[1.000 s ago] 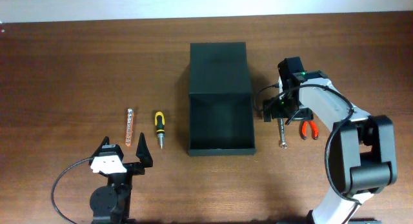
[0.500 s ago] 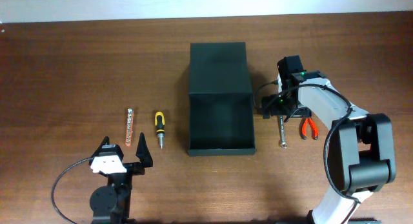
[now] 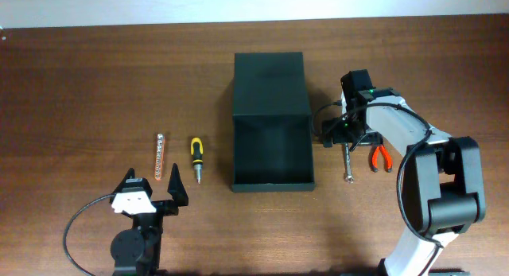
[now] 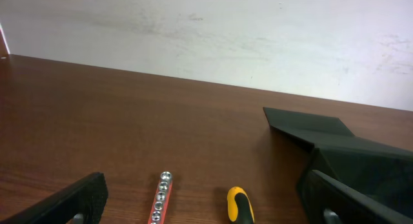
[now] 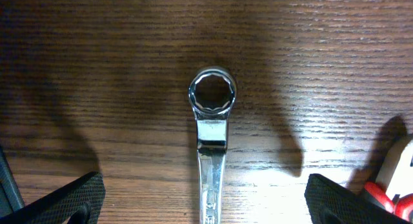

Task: Pack container
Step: 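Lower the right gripper down onto the wrench's ring end, then close the right gripper on the wrench shaft below the ring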

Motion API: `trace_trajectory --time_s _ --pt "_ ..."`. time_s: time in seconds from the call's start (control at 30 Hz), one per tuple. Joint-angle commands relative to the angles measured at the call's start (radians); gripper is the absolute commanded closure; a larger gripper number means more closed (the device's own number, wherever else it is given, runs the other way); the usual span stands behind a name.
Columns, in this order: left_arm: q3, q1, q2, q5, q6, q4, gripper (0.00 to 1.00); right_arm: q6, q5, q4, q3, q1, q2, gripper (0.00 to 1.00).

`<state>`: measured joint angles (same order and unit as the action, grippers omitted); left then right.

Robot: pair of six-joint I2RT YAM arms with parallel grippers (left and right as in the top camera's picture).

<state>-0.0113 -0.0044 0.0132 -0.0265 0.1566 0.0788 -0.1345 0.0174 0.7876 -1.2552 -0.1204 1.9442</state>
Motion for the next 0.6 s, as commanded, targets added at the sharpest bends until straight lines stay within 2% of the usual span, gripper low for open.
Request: trace_trajectory --time_s 0.0,0.57 --pt "0.002 -0.004 -0.002 0.007 -0.016 0.005 0.01 -0.002 -0.006 -0.003 0.003 0.005 0.009 0.01" --pt "0.002 -0.004 -0.002 0.007 -0.016 0.005 0.01 -0.001 -0.016 0.001 0.003 0.061 0.010 0.01"
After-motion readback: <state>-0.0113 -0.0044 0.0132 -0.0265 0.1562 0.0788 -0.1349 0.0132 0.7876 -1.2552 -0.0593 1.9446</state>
